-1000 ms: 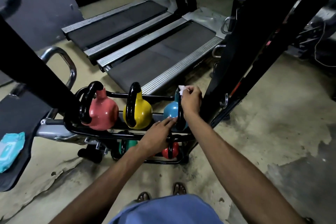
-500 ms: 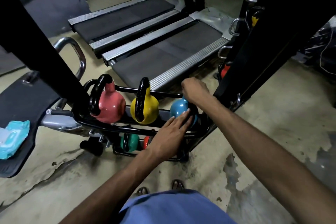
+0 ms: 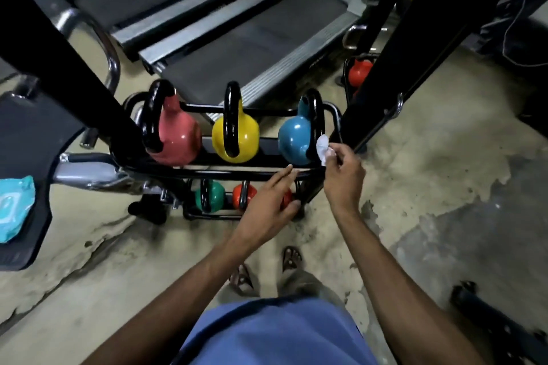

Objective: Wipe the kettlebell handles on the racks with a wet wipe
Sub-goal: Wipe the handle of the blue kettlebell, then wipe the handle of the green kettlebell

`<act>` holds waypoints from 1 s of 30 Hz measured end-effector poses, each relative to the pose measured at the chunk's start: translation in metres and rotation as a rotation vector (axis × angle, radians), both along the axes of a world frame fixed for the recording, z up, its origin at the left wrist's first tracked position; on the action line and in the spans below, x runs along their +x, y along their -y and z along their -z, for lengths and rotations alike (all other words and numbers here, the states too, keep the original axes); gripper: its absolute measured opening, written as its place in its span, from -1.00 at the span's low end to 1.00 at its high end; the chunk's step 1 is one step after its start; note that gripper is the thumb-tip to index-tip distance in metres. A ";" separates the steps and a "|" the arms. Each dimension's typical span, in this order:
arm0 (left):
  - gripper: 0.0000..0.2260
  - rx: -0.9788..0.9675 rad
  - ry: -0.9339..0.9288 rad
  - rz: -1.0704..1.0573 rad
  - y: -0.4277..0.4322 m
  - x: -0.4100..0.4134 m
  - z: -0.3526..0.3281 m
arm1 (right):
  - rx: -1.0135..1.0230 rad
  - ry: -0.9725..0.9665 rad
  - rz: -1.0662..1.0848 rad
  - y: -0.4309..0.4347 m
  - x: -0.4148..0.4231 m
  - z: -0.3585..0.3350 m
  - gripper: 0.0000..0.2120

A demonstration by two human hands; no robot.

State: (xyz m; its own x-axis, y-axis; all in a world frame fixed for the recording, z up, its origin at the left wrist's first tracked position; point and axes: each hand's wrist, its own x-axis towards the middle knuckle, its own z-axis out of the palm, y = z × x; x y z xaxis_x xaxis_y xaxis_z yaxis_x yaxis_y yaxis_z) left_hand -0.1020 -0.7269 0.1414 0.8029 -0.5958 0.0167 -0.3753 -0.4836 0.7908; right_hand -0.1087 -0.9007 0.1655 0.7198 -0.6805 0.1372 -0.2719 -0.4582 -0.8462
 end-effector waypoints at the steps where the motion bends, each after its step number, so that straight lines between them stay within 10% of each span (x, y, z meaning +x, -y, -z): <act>1: -0.43 -0.051 -0.096 -0.057 -0.007 -0.005 0.005 | -0.010 0.010 0.001 -0.004 -0.013 -0.001 -0.86; 8: -0.55 -0.351 -0.605 -0.306 -0.059 -0.042 0.018 | 0.458 -0.143 -0.307 -0.075 -0.071 0.034 -0.90; 20: -0.93 -0.257 -0.699 -0.655 -0.150 -0.083 0.080 | 0.983 -0.308 -0.444 -0.164 -0.110 0.101 -0.83; 30: -0.92 -0.249 -0.774 -0.591 -0.226 -0.039 0.205 | 0.771 -0.381 -0.399 -0.233 -0.064 0.222 -0.80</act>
State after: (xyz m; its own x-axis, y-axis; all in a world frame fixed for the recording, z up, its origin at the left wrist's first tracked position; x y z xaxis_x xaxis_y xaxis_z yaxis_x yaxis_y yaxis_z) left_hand -0.1408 -0.5011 -0.0638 0.8116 -0.1487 -0.5650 0.5314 -0.2140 0.8197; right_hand -0.1726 -0.6678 -0.0560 0.8227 -0.1793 -0.5395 -0.5361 0.0709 -0.8411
